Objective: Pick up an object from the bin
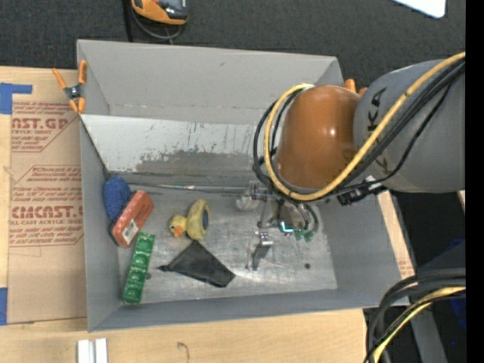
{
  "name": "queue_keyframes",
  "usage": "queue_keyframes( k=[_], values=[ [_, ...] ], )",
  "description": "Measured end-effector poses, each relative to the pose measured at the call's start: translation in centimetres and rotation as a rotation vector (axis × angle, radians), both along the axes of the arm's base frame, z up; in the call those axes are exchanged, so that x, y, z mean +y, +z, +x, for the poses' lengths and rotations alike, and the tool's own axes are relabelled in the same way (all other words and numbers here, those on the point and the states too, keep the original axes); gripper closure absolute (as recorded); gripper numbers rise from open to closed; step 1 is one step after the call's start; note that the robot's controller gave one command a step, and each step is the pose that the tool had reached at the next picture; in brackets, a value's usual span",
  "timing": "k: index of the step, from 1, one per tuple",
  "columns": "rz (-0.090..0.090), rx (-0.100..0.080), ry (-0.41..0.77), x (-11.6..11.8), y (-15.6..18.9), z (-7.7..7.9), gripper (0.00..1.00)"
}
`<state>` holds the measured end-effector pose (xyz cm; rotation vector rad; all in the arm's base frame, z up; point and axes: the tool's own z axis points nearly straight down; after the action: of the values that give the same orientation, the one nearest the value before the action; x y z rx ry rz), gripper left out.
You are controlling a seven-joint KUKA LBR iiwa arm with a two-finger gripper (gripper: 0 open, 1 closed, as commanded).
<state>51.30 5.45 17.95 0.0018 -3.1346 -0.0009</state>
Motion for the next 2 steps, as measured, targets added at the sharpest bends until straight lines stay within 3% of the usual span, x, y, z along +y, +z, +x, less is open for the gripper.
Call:
queue_keyframes(
  k=[1, 2],
  values=[
    [0.000, -0.008, -0.001, 0.0, 0.4, 0.2, 0.00],
    [0.000, -0.015, 0.051, 2.6, -3.1, -0.3, 0.00]
  ],
)
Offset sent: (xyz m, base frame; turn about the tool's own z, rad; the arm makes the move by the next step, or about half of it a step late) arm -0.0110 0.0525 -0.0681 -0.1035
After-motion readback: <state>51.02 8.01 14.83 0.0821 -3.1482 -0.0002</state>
